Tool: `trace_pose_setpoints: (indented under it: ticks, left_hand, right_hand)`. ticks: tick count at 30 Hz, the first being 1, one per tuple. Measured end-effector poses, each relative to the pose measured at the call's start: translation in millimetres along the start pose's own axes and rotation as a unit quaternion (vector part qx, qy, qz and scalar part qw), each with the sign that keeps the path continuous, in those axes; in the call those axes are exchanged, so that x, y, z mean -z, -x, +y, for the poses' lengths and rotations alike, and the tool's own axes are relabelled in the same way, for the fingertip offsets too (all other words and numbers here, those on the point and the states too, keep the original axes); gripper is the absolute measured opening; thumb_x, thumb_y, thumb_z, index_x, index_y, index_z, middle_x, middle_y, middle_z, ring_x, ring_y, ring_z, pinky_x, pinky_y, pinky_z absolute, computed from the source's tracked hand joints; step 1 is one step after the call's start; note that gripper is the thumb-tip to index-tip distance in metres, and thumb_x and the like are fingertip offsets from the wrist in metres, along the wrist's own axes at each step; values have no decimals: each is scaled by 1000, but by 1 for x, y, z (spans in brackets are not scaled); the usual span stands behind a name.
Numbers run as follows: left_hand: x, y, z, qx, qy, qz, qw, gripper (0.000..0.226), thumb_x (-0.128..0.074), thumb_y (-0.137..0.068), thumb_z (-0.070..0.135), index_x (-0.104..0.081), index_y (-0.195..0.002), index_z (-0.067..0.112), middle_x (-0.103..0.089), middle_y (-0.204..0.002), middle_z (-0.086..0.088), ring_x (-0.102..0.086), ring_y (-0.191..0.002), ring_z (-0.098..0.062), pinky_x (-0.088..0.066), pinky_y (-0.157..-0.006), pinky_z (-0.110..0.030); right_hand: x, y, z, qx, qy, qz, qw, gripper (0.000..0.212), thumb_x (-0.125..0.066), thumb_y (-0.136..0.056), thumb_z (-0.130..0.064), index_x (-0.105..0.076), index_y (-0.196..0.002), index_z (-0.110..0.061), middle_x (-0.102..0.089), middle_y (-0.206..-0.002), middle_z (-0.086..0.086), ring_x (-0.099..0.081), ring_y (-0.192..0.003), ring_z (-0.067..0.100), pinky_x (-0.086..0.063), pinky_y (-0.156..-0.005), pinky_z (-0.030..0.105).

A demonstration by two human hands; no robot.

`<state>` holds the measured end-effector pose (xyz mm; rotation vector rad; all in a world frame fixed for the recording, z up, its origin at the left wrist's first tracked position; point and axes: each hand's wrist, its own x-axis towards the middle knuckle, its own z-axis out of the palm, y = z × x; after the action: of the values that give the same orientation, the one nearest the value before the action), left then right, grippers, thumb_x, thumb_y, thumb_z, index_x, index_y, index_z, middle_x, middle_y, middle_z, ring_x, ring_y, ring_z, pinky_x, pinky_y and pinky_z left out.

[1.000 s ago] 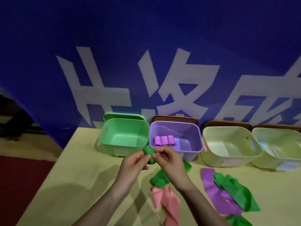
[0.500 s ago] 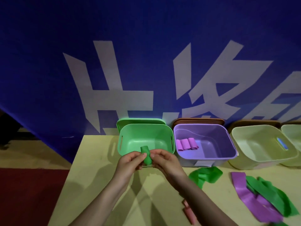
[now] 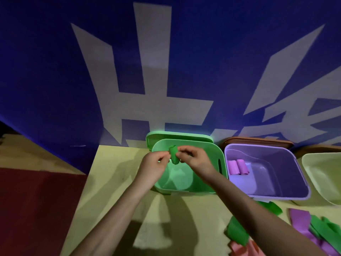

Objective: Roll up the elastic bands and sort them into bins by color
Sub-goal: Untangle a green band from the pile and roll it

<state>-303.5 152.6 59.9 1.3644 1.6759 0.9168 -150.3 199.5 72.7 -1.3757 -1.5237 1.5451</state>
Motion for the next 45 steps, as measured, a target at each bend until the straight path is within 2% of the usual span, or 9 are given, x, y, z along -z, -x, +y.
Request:
trace_pose_setpoints:
  ticks: [2,6,13,19,25,31,34,39,45]
  left_hand:
    - [-1,-5,-7,-37,-58,43,997,19,-60,-91,23,-71,-82,10,-61,-73,-2,-54,-69,-15,-38,-64,-30]
    - [-2,-6,-23,-49,-67,144,986,24,-60,-91,15,-68,-114,13,-56,-104,3,-57,-99,-13,-45,-88,-25]
    - [-15,-6,-54,94,46,162,981,35,-43,-99,15,-50,-134,12,-47,-120,-2,-46,-115,-16,-36,-102,-30]
    - [-26,-9,-63,157,145,147,966,33,-37,-101,26,-57,-124,14,-55,-122,-5,-53,-112,-19,-43,-101,-40]
    - [-28,-10,-66,165,199,169,951,30,-41,-100,27,-59,-122,16,-58,-119,-6,-56,-109,-19,-45,-100,-45]
    - [-29,-11,-67,164,215,172,947,29,-43,-100,27,-59,-121,15,-59,-119,-7,-56,-110,-20,-45,-100,-43]
    - [-29,-10,-67,158,208,173,950,29,-43,-100,26,-59,-122,14,-58,-121,-7,-55,-110,-18,-44,-100,-38]
    - [-28,-10,-70,145,187,170,956,31,-43,-100,28,-59,-122,13,-60,-121,-6,-55,-113,-20,-43,-102,-41]
    - [-27,-8,-69,143,193,156,958,32,-41,-100,35,-59,-121,19,-60,-120,-3,-56,-110,-17,-46,-99,-40]
  right_hand:
    - [-5,-11,8,-18,27,-26,999,5,-60,-92,-6,-63,-92,-10,-59,-78,3,-54,-72,12,-48,-68,22]
    - [-15,-37,37,-130,112,-33,985,23,-57,-92,-11,-56,-69,-16,-59,-72,5,-52,-73,19,-43,-64,28]
    - [-50,-84,73,-285,179,-22,941,6,-56,-85,-5,-56,-90,-1,-55,-74,9,-52,-60,16,-44,-48,23]
    - [-75,-97,85,-281,215,29,935,8,-63,-77,-11,-62,-81,-4,-63,-79,11,-66,-77,26,-52,-63,31]
    - [-74,-92,83,-251,221,39,942,25,-69,-81,-14,-53,-63,-18,-60,-68,5,-60,-65,23,-54,-73,34]
    - [-65,-89,83,-242,277,22,930,38,-74,-80,-35,-52,-55,-16,-59,-58,3,-58,-58,20,-51,-61,28]
    - [-67,-83,81,-210,288,14,934,34,-67,-85,-31,-52,-58,-16,-62,-70,7,-60,-70,24,-52,-70,32]
    - [-64,-78,77,-172,299,11,939,41,-61,-90,-32,-47,-53,-19,-50,-56,-1,-50,-61,18,-37,-62,25]
    - [-59,-77,72,-158,314,-1,936,39,-58,-90,-29,-49,-54,-18,-59,-71,8,-55,-70,22,-42,-65,26]
